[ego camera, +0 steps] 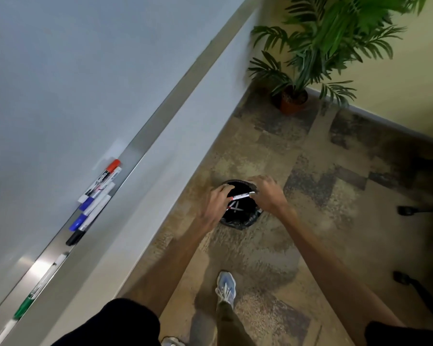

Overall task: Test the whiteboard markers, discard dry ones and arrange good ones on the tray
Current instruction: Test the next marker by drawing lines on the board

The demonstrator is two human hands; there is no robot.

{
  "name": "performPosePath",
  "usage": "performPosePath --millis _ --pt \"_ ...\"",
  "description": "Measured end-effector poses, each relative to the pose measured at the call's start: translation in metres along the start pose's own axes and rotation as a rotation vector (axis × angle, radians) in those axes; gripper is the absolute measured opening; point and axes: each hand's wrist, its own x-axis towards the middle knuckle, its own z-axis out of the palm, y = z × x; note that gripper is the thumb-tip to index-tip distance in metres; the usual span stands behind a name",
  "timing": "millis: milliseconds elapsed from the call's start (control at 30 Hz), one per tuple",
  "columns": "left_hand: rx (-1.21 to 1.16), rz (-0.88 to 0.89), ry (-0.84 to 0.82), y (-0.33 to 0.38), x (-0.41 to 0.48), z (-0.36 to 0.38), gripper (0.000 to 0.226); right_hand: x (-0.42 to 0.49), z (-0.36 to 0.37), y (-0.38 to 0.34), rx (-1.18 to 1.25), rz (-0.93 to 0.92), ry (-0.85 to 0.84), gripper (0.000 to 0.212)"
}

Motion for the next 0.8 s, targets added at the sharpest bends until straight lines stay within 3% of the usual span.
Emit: performPosePath --millis 367,800 --pt "-0.079 0.035 0.176 0.000 0.004 -0.009 0.028 0.002 0.005 -0.041 0.078 -0.069 0.073 0.030" --pt "-0.057 0.014 0.344 -0.003 -0.045 -0.060 0.029 -0.027 -0.015 -0.101 0.169 -0.133 0.158 0.030"
